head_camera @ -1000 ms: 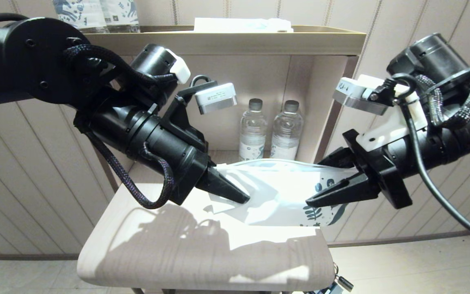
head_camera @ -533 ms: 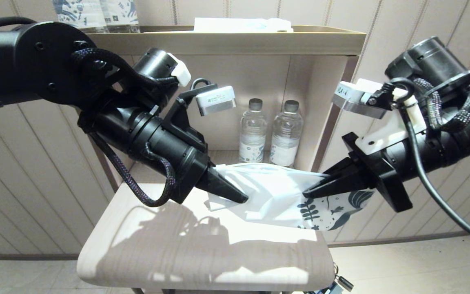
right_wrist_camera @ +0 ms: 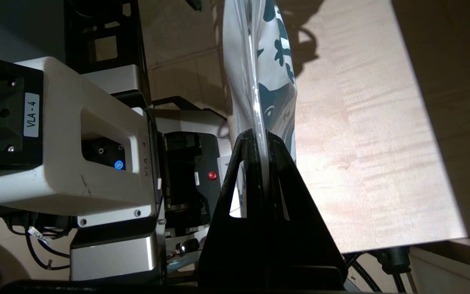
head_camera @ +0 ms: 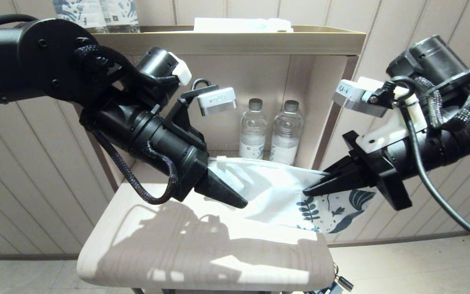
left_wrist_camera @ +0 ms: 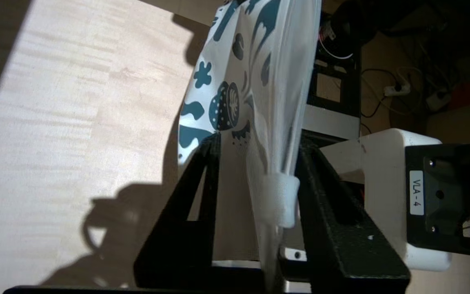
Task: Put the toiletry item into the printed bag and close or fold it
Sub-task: Hand it to the other hand
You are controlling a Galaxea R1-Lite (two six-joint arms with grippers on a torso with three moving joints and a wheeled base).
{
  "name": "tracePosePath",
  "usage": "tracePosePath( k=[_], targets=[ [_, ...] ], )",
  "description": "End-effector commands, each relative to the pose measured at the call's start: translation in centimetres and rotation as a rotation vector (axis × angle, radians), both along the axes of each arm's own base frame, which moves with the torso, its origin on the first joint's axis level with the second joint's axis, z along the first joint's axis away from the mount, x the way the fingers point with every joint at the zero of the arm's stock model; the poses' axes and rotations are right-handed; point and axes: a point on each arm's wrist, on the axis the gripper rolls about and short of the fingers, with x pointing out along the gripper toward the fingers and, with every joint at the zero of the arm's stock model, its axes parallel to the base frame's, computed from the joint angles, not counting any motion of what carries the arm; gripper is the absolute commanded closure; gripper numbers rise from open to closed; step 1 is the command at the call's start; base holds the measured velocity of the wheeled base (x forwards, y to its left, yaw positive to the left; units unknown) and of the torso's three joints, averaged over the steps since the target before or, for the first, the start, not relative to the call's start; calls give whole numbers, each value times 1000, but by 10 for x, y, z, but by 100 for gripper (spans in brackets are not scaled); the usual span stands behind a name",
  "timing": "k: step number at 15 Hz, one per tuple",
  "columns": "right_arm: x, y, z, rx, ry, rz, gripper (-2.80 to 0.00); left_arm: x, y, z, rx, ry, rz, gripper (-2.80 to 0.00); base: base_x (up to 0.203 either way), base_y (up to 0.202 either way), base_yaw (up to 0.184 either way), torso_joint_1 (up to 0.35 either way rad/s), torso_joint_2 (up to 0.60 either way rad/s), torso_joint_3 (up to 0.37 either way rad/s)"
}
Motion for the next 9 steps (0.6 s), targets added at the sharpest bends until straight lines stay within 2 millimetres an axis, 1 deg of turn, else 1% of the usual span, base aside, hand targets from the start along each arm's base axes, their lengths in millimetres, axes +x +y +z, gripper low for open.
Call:
tracePosePath(
  k=[1,5,9],
  targets=[
    [-2,0,1,3,-3,6,0,-2,3,2,1,2,1,-280,0,0,0,0,0,0],
    [-2,-2,0,-1,2,4,0,2,12,5,-7,-12,24,-280,0,0,0,0,0,0],
    [-9,-3,0,0,1,8,0,8,19,0,0,-18,30,-280,0,0,0,0,0,0]
  ],
)
